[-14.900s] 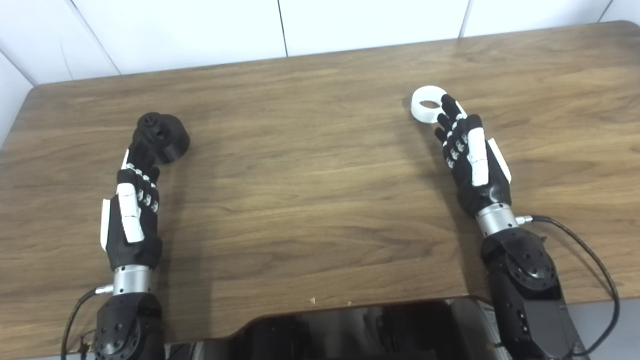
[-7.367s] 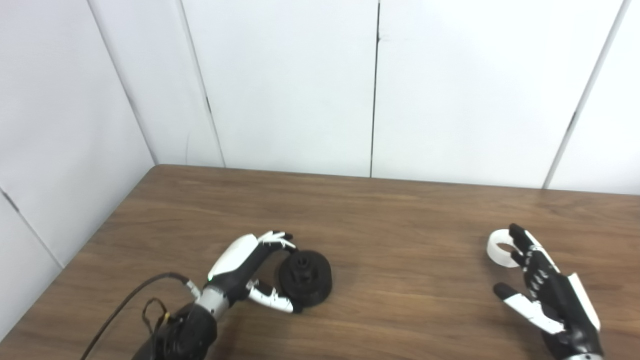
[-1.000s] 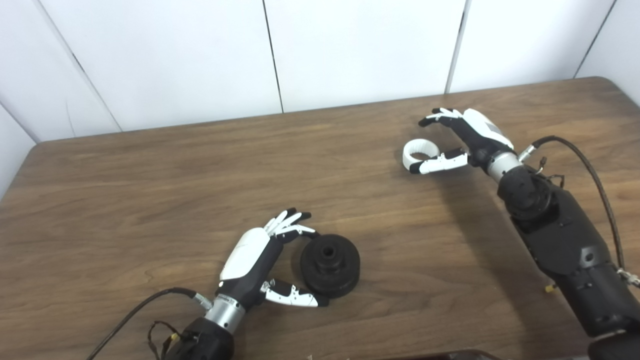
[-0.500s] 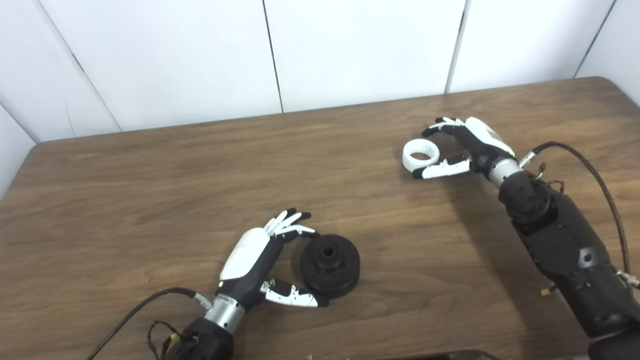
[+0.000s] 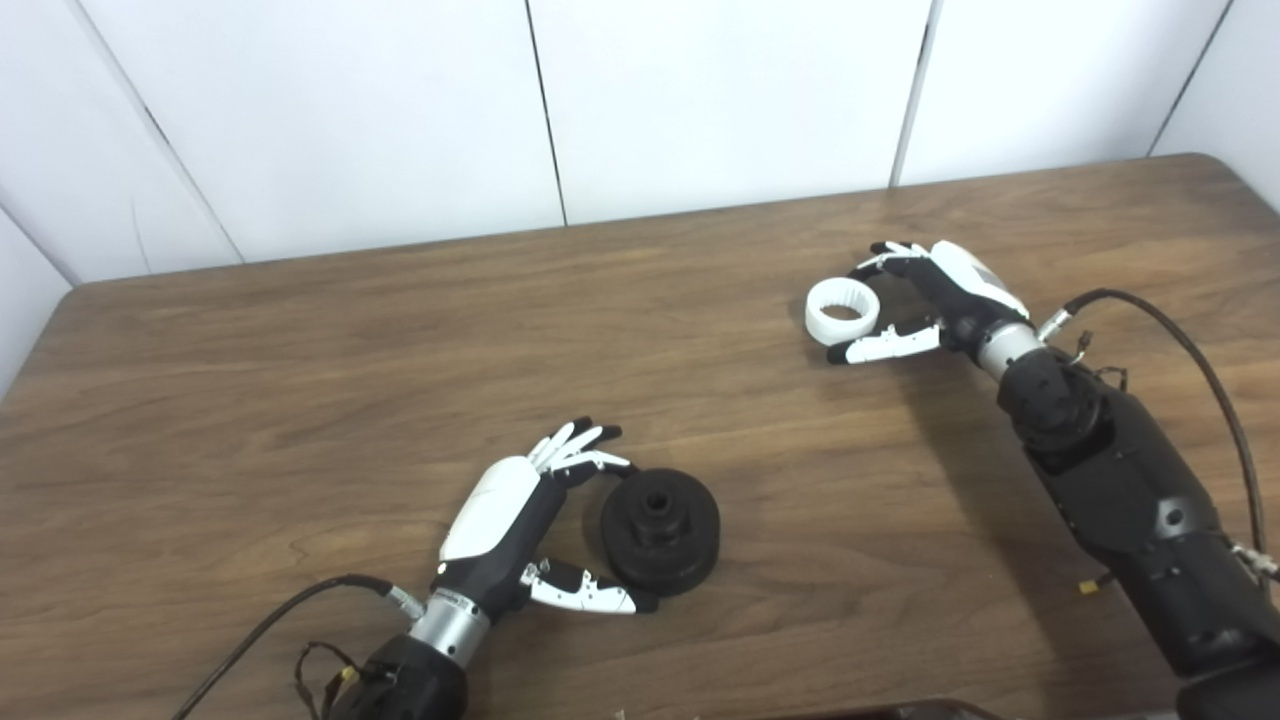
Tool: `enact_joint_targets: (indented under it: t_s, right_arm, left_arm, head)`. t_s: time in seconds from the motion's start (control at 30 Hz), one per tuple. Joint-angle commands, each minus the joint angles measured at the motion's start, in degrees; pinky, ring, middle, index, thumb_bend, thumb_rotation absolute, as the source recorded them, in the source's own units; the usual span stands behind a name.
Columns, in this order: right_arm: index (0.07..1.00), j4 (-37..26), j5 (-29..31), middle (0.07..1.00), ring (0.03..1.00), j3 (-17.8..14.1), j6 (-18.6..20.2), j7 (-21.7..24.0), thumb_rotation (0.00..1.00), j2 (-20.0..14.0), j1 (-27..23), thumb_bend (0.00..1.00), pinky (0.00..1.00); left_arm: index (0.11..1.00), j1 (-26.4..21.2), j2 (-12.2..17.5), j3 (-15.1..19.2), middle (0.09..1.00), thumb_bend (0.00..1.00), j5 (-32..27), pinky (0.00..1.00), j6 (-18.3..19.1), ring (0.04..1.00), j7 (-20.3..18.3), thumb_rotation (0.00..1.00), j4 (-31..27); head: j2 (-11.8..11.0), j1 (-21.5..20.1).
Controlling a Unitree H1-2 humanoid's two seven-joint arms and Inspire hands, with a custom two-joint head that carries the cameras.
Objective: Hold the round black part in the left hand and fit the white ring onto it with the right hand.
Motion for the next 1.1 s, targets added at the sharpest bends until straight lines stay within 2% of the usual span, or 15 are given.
enact_joint_targets:
  t_s: [0.0,0.27,0.63,1.07]
  right_arm:
    - [0.696,-1.4,0.3,0.937,1.000,-0.7,-2.4,-2.2,0.42,-0.4,-2.1,0.93,0.99]
    - [0.616,-1.8,0.7,0.913,0.986,-0.9,-3.3,-3.8,0.32,-0.1,-1.9,0.87,0.96]
    - [0.585,-1.0,1.6,0.889,0.972,-1.4,-5.3,-5.8,0.29,0.4,-1.7,0.86,0.94]
    - [0.577,-1.1,2.5,0.879,0.965,-1.7,-6.0,-6.2,0.27,0.5,-1.5,0.84,0.92]
  left_arm:
    - [0.655,-0.8,0.6,0.0,0.929,0.83,0.7,0.98,-0.7,0.992,0.0,0.23,-0.8]
    - [0.654,-0.6,0.5,-0.3,0.925,0.83,1.5,0.98,-0.3,0.987,0.2,0.23,-1.2]
    - [0.656,-0.5,0.3,-0.4,0.926,0.83,1.3,0.98,-0.4,0.989,0.5,0.23,-1.1]
    - [0.657,-0.6,0.0,-0.4,0.931,0.83,1.5,0.98,0.5,0.993,0.2,0.23,-1.4]
  head:
    - [0.1,-0.1]
    - [0.2,0.1]
    - [0.2,0.2]
    - [0.3,0.4]
